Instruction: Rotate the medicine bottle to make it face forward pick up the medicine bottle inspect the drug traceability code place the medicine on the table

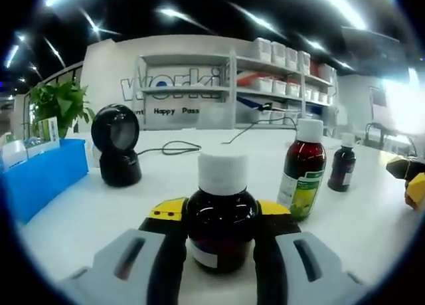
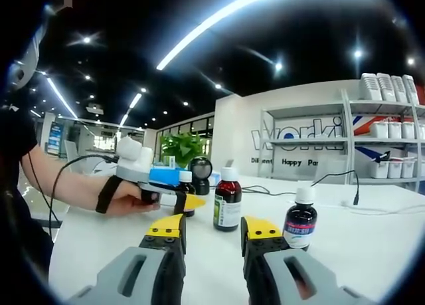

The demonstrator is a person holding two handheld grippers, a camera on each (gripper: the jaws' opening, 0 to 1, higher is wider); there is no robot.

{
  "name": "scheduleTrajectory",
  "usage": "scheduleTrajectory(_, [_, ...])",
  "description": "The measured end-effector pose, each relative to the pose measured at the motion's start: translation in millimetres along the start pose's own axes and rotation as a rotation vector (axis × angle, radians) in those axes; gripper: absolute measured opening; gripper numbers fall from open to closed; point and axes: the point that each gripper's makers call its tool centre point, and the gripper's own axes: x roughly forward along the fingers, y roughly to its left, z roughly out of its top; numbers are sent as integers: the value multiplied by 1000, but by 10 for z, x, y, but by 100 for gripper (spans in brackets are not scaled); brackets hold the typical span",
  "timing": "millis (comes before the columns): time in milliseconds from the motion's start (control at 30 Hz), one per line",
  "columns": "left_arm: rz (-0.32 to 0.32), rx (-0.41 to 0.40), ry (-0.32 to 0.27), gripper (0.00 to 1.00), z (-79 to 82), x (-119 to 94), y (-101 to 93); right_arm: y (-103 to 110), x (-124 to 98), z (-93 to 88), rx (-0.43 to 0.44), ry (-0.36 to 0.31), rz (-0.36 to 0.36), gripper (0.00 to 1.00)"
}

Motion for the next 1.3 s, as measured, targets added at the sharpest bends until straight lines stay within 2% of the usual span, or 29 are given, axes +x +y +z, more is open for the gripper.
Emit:
scheduleTrajectory(333, [-210, 25, -4, 29, 9, 106, -64, -1, 1, -4, -3, 2, 1, 27])
scheduleTrajectory(433, [-297, 25, 4, 29, -1, 139, -96, -5, 0, -7, -4, 2, 0, 27])
scheduleTrajectory(533, [-380, 11, 17, 29, -22, 104, -203, -9, 1, -11, -6, 4, 1, 27])
scheduleTrajectory(700, [-467, -2, 11, 30, -32, 52, -269, -9, 3, -19, -6, 7, 2, 27])
scheduleTrajectory(767, [-473, -10, 6, 30, -36, 49, -246, -11, 4, -22, -7, 8, 2, 27])
scheduleTrajectory(867, [-466, 2, 3, 30, -24, -2, -333, -16, 5, -26, -7, 9, 1, 27])
scheduleTrajectory(1033, [-442, 21, 8, 30, -34, -15, -303, -16, 6, -30, -8, 11, 3, 27])
scheduleTrajectory(1100, [-413, 56, 13, 32, -47, -6, -248, -18, 6, -31, -7, 12, 2, 27])
scheduleTrajectory(1167, [-390, 41, 26, 33, -67, -21, -243, -35, 6, -36, -6, 11, 2, 27])
scheduleTrajectory(1200, [-355, 51, 31, 34, -74, -6, -182, -44, 6, -40, -6, 11, 2, 27])
scheduleTrajectory(1300, [-296, 53, 25, 34, -71, -62, -189, -53, 6, -41, -5, 10, 1, 27])
